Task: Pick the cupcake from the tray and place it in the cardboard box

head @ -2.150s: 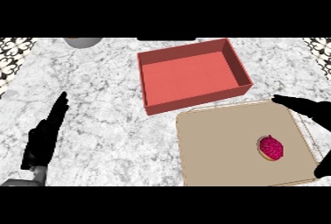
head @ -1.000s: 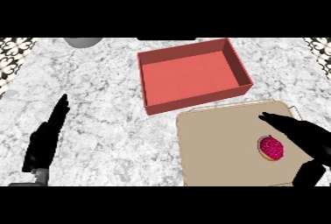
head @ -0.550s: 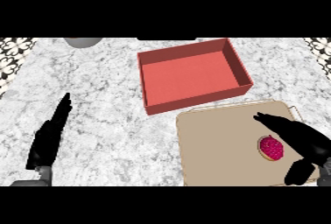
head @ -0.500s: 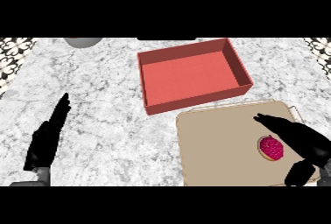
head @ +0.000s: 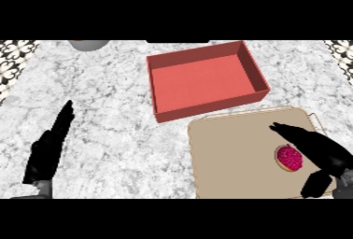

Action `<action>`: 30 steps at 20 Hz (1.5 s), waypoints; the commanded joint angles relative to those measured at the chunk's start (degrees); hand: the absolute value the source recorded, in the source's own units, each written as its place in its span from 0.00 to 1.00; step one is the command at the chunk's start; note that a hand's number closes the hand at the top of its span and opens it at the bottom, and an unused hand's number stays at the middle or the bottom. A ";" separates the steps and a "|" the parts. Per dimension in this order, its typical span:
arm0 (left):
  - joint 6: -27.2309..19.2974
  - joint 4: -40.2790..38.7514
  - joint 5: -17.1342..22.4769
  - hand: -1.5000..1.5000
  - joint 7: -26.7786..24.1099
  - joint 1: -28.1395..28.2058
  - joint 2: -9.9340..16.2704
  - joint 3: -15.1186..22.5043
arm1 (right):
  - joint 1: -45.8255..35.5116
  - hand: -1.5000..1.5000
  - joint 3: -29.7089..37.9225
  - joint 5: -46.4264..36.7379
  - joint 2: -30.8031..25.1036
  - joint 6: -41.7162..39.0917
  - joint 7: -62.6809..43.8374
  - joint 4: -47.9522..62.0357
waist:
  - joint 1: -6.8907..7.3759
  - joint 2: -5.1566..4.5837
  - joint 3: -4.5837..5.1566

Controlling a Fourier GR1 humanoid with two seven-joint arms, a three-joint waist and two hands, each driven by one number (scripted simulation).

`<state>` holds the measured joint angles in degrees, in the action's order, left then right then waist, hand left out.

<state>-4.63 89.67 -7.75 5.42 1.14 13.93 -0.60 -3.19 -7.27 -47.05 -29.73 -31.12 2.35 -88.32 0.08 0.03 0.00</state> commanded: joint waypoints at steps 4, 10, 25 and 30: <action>0.18 -2.71 -2.96 0.50 -0.96 -1.84 -2.39 -0.46 | 0.81 0.00 -0.14 -5.53 2.44 -0.12 1.46 0.87 | -0.10 -0.01 0.00; 2.19 -2.18 -1.98 0.50 -1.57 -1.67 -2.07 -2.83 | -1.07 1.00 2.59 -4.60 2.91 -3.69 3.95 2.43 | -0.10 -0.01 0.00; 4.59 0.51 -2.37 0.50 -1.72 -3.90 -3.54 1.77 | -24.62 1.00 0.95 -9.56 -2.78 12.18 26.60 17.32 | 10.07 -3.64 -0.47; 4.61 0.20 -3.22 0.50 -1.34 -5.36 -4.01 2.98 | -32.77 1.00 3.90 -7.59 -6.91 14.53 37.72 26.68 | 10.48 -4.01 -0.52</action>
<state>-0.41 90.21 -10.65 4.23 -3.18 10.41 1.29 -29.63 -4.70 -55.56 -33.77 -17.64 32.86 -67.19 8.97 -3.25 -0.49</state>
